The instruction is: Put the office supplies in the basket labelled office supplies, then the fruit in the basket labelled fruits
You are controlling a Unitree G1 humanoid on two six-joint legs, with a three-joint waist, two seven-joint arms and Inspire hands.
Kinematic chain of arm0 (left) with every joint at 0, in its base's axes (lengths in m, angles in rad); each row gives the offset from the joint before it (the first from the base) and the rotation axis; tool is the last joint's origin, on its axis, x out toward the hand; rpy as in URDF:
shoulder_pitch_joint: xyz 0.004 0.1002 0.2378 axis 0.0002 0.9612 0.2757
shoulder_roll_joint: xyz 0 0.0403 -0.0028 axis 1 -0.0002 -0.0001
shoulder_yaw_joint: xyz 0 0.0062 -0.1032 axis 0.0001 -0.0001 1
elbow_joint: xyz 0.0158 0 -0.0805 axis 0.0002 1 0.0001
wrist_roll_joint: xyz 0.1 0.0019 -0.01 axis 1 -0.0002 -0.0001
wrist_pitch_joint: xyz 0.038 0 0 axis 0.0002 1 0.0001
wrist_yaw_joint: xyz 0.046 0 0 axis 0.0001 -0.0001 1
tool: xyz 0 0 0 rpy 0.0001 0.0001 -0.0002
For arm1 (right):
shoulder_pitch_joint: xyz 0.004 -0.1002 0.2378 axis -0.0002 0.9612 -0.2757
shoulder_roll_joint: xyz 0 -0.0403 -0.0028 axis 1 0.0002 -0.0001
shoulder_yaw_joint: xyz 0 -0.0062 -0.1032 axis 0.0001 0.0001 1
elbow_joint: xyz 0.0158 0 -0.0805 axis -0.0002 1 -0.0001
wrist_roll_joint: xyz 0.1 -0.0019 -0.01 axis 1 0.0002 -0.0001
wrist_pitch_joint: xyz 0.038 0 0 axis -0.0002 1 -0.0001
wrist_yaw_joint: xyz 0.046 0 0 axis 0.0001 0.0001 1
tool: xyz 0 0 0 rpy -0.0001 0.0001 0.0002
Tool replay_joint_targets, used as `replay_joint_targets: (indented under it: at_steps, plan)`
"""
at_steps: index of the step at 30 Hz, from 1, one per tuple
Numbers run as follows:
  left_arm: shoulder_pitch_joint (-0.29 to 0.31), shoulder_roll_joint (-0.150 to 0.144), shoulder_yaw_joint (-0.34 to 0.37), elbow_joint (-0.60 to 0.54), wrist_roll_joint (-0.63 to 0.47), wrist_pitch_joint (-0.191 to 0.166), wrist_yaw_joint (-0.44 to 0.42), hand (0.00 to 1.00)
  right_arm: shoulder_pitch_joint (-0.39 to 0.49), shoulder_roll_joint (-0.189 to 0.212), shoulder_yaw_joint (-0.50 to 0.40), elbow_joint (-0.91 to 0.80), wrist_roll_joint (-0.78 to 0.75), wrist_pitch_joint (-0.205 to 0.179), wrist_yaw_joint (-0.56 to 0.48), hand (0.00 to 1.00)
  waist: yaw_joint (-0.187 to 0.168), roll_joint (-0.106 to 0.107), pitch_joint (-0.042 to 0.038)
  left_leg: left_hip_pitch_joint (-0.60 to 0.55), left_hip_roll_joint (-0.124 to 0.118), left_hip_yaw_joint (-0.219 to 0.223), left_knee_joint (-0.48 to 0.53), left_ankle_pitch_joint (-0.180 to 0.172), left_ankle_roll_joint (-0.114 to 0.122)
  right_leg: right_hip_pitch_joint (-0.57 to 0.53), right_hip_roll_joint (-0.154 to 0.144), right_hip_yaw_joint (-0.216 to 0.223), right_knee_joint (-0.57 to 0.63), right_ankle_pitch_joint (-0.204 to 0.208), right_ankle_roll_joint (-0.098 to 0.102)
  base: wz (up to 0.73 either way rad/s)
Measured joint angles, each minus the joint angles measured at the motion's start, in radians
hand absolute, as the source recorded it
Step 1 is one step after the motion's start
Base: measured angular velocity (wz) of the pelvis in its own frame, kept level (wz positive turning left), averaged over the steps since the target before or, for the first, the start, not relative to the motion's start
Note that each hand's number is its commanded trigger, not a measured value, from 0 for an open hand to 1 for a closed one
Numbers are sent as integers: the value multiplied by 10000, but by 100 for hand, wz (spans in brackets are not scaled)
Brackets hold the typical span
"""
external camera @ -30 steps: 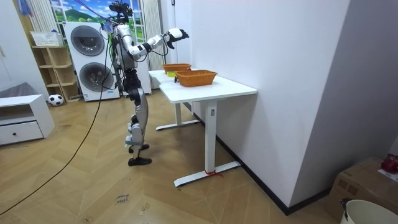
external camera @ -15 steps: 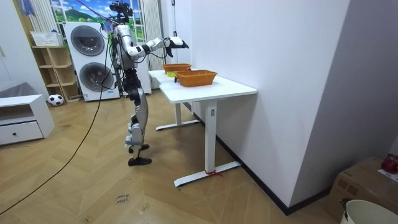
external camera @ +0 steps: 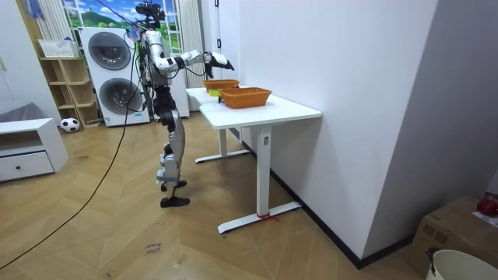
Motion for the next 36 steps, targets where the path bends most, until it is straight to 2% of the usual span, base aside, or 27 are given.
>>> replay_joint_targets:
  at_steps: [6,12,14,25,29,36]
  plan:
    - [-36,93,-163,-29,15,3,-91,0,287,59,79,168,-587,50,267,0,156,22,16,-2,-7,10,6,0,1,18,-6,25,-6,29,18,0]
    - [-90,67,-210,31,96,23,-145,0,443,156,326,330,-911,43,546,0,226,185,109,-123,-9,14,-2,2,3,-75,2,40,-5,43,10,0]
    - [-177,28,-212,44,201,51,-173,0,606,182,400,593,-1043,50,577,0,371,246,103,-128,-12,28,-20,3,3,-105,7,71,-5,43,11,-2]
    - [-349,-86,-210,53,203,164,-164,0,738,633,1107,1027,-1019,96,654,0,701,278,91,-104,-26,49,-3,4,4,-129,10,248,-36,50,23,-1]
    - [-410,-120,-211,46,202,186,-100,0,739,832,1123,1296,-1025,109,655,0,744,294,92,-133,-28,39,-7,5,5,-128,9,249,-34,54,29,0]
    - [-425,-163,-212,28,206,208,-97,0,739,860,1186,1311,-1031,109,655,0,741,363,48,-137,-23,15,-5,5,5,-120,18,234,-30,57,24,0]
